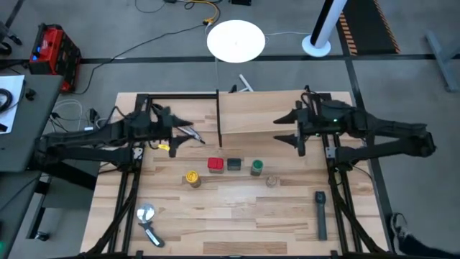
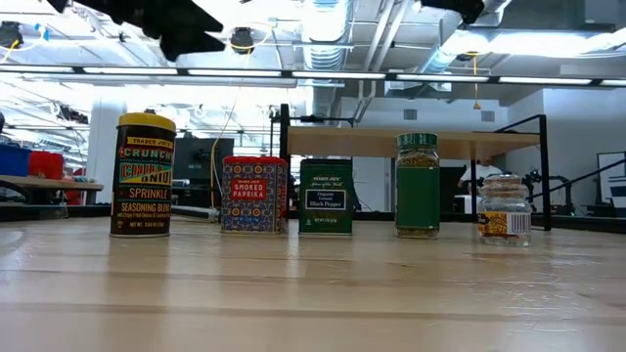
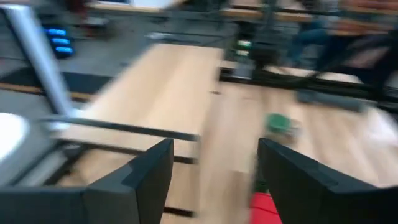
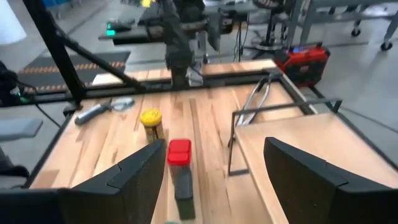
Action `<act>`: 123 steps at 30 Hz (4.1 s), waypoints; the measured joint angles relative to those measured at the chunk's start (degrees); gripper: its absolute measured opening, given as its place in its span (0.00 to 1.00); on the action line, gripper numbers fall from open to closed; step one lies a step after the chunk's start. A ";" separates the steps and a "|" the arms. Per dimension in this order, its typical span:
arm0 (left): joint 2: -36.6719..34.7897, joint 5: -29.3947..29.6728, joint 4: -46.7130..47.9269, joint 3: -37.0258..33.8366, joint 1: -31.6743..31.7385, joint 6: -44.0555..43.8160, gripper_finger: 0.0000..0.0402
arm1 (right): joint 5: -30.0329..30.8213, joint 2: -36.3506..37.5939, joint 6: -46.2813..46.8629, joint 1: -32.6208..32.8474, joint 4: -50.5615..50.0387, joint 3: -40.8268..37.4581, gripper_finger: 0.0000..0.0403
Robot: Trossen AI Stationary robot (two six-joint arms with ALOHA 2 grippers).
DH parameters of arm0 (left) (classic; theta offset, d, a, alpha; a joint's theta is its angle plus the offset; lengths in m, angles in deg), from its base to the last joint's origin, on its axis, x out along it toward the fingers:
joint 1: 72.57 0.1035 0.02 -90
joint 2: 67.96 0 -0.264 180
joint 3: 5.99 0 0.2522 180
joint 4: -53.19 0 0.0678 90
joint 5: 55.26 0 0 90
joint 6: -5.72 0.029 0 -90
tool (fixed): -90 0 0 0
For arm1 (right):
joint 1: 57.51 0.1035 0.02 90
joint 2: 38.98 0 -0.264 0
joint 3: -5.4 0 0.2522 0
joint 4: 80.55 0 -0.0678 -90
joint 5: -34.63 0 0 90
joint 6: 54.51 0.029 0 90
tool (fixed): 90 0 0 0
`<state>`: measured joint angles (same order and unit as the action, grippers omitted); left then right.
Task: Shelf spices
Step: Put the yellow seasoning bottle on the shelf
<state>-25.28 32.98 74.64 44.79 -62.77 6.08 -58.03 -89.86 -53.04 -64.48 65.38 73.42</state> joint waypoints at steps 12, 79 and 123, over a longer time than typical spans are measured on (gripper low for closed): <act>2.23 -23.49 -8.35 0.00 -8.37 6.27 0.56 | -0.08 -6.52 -0.38 3.52 -1.42 0.00 0.69; 14.71 3.50 17.83 0.00 -21.33 -6.99 0.69 | 8.93 -12.10 14.69 11.96 -24.09 11.63 0.69; 27.48 -1.70 10.14 0.00 -21.37 -5.38 0.68 | 8.97 -12.19 18.63 14.51 -25.97 11.56 0.69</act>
<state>2.20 31.28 84.78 44.79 -84.14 0.70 -49.06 -102.05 -34.41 -49.97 39.41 84.98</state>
